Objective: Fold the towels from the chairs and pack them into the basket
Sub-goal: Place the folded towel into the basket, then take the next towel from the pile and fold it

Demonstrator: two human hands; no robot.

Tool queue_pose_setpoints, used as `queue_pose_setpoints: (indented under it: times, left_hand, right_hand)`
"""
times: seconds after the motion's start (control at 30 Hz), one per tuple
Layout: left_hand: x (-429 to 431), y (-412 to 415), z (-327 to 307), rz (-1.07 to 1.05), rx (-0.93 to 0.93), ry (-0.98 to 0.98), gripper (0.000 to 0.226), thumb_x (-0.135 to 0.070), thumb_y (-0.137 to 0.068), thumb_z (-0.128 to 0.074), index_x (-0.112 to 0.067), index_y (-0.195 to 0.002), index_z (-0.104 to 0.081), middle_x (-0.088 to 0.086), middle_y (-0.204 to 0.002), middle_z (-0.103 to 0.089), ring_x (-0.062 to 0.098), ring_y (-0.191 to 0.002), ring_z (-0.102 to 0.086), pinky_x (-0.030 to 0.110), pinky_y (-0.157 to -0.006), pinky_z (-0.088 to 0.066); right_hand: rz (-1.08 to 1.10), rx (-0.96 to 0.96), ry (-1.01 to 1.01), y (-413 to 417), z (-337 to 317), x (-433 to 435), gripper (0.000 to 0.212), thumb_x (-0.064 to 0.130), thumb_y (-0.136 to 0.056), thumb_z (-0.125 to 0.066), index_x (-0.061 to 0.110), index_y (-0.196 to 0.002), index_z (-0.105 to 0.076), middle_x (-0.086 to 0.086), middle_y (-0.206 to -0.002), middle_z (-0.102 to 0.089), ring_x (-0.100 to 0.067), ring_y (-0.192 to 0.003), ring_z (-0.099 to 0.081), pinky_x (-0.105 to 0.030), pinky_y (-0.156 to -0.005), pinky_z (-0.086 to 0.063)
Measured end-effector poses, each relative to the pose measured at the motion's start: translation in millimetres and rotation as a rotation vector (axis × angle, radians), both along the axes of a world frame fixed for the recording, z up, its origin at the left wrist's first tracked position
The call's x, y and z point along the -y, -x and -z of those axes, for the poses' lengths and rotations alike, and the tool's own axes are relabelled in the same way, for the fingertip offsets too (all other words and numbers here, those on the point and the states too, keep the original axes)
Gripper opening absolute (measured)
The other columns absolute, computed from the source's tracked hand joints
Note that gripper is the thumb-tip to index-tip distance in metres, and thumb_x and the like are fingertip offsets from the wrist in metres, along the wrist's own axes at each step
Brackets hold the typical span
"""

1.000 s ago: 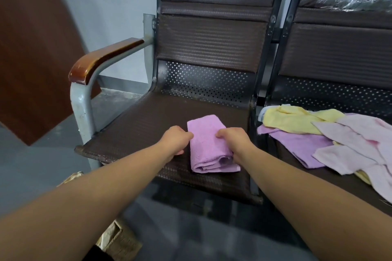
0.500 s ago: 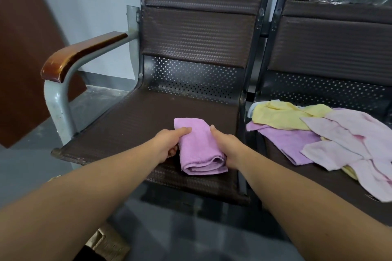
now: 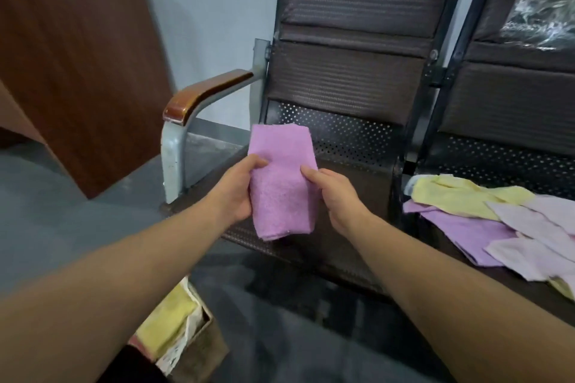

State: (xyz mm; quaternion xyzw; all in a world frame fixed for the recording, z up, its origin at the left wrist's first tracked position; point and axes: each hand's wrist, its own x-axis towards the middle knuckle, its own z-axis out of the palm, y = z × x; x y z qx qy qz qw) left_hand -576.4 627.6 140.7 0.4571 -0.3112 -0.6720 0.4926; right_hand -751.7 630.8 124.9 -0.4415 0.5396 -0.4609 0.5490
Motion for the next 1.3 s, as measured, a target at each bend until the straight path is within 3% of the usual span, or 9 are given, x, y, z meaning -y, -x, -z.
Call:
queue_pose_setpoints:
  times: [0.13,0.43,0.57,0.7,0.87,0.97,1.03,1.1,1.3]
  left_hand:
    - [-29,-71,-12,-0.059,0.014,-0.020,0.033,-0.024,-0.085,-0.062,-0.015,-0.116,-0.058,0.014,-0.112,-0.065,0.033,-0.112,-0.062,0.050,-0.100,-0.046]
    - [-92,-212,18,-0.231,0.061,-0.138,0.026,-0.019,-0.094,-0.052,-0.006,-0.113,-0.066,0.016,-0.107,-0.071,0.028,-0.095,-0.068,0.039,-0.086,-0.052]
    - [-115,-262,63,-0.208,0.151,-0.271,0.023,-0.015,-0.093,-0.055,-0.009,-0.114,-0.064,0.013,-0.105,-0.068,0.025,-0.090,-0.064,0.038,-0.081,-0.053]
    - [-140,-291,127,-0.079,0.244,-0.404,0.025,-0.013,-0.094,-0.060,-0.021,-0.118,-0.059,0.011,-0.109,-0.067,0.028,-0.097,-0.064,0.044,-0.084,-0.057]
    - [-138,-289,193,-0.041,0.286,-0.497,0.022,-0.012,-0.097,-0.059,-0.020,-0.117,-0.058,0.008,-0.105,-0.069,0.025,-0.089,-0.068,0.042,-0.080,-0.058]
    - [-125,-281,225,-0.139,0.254,-0.496,0.026,-0.009,-0.098,-0.058,-0.015,-0.123,-0.058,0.009,-0.118,-0.068,0.026,-0.105,-0.067,0.044,-0.084,-0.058]
    - [-120,-276,239,-0.174,0.263,-0.474,0.028,-0.007,-0.096,-0.062,-0.008,-0.124,-0.058,0.014,-0.118,-0.069,0.030,-0.105,-0.069,0.045,-0.082,-0.059]
    - [-116,-272,247,-0.207,0.304,-0.436,0.034,-0.009,-0.089,-0.072,-0.005,-0.121,-0.061,0.016,-0.108,-0.073,0.030,-0.094,-0.073,0.041,-0.072,-0.061]
    - [-115,-277,267,-0.301,0.608,-0.333,0.074,-0.038,-0.060,-0.075,-0.006,-0.124,-0.056,0.014,-0.114,-0.069,0.027,-0.099,-0.070,0.048,-0.082,-0.060]
  right_hand:
    - [-0.088,0.013,0.059,-52,-15,-12,0.022,0.028,-0.089,-0.071,0.013,-0.077,-0.061,-0.007,-0.082,-0.061,-0.023,-0.079,-0.051,-0.034,-0.071,-0.039]
    - [-0.303,-0.154,0.048,-197,8,-42,0.013,0.022,-0.094,-0.063,0.011,-0.098,-0.065,-0.006,-0.096,-0.065,-0.021,-0.086,-0.059,-0.038,-0.077,-0.052]
    - [-0.353,-0.332,0.094,-246,42,-46,0.010,0.014,-0.092,-0.064,0.004,-0.095,-0.064,-0.003,-0.087,-0.065,-0.012,-0.074,-0.057,-0.024,-0.070,-0.049]
    - [-0.488,-0.614,0.091,-268,95,-47,0.020,0.009,-0.089,-0.065,0.014,-0.072,-0.054,0.004,-0.067,-0.055,-0.017,-0.071,-0.053,-0.027,-0.064,-0.037]
    - [-0.558,-0.844,0.027,-276,152,-42,0.011,0.010,-0.092,-0.062,0.005,-0.083,-0.064,-0.010,-0.088,-0.069,-0.027,-0.085,-0.064,-0.033,-0.076,-0.050]
    - [-0.604,-1.088,0.167,-280,168,-48,0.013,0.012,-0.099,-0.051,0.007,-0.102,-0.062,-0.012,-0.102,-0.068,-0.027,-0.091,-0.066,-0.038,-0.083,-0.056]
    - [-0.702,-1.334,0.499,-285,173,-66,0.026,0.013,-0.101,-0.044,0.007,-0.124,-0.055,-0.014,-0.123,-0.060,-0.027,-0.110,-0.060,-0.035,-0.095,-0.049]
    - [-0.852,-1.329,0.709,-287,181,-83,0.040,0.023,-0.102,-0.041,0.005,-0.138,-0.046,-0.016,-0.140,-0.048,-0.029,-0.130,-0.045,-0.038,-0.113,-0.035]
    - [-1.365,-1.416,0.623,-273,202,-59,0.068,0.030,-0.106,-0.038,0.006,-0.159,-0.003,-0.011,-0.168,0.002,-0.023,-0.155,0.005,-0.035,-0.124,0.004]
